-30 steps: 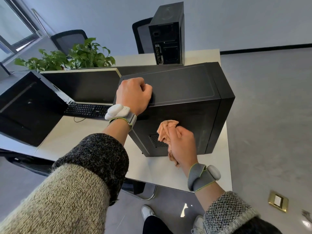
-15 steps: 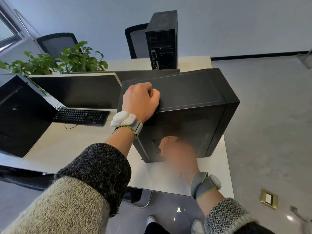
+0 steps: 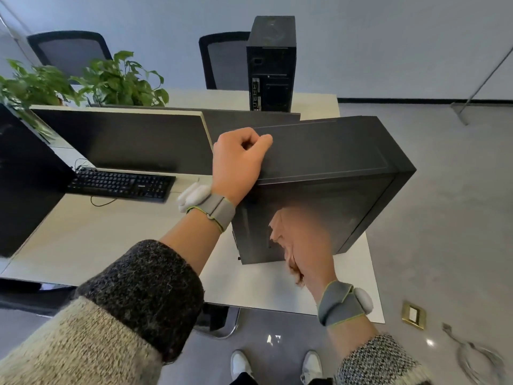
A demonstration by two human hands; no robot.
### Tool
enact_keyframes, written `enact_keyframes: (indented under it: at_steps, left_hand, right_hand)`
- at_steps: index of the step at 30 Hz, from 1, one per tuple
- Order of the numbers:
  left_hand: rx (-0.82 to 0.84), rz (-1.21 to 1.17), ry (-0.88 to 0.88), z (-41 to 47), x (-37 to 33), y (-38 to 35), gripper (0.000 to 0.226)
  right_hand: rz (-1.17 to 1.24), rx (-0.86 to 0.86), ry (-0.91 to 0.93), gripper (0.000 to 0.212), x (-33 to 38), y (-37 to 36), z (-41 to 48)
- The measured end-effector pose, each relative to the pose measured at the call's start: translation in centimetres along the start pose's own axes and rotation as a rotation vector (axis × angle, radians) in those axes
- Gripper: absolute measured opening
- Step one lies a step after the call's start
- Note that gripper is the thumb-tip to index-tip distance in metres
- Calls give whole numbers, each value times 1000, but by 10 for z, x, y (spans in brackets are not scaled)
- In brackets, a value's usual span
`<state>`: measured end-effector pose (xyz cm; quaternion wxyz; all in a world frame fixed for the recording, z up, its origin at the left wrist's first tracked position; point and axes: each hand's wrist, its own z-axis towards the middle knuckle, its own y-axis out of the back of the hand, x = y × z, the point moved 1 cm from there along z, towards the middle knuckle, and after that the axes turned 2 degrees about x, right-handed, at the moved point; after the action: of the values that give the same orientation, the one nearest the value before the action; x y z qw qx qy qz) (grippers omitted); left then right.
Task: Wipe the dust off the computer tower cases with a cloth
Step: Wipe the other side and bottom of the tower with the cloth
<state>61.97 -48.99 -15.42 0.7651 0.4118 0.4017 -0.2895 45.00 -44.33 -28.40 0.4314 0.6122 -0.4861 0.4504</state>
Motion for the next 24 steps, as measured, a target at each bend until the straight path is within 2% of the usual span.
enact_keyframes:
  at_steps: [2,4,8,12,17,22,24]
  left_hand:
    - [0,-33,17,-6,7,16,36]
    - [-41,-53,35,-12,16,29,36]
    - [-147,-76,124,-21,39,45,42]
    - [-39,-85,228,-32,52,43,46]
    - [17,-187,266,-39,69,36,55]
    - [51,-226,265,-41,75,33,62]
    - [64,-248,265,-40,77,34,61]
  right_hand:
    - [-1,-34,105,58,13,-5,2]
    - [12,-59,136,55,14,-7,3]
    - [12,-30,-5,54,-12,-13,-2]
    - [-53,-39,-58,59,-16,-25,-8]
    - [-149,-126,141,52,2,-42,-7]
    - [-134,-8,-193,56,-30,-49,-16]
    - [-122,-1,-162,58,-22,-54,-18]
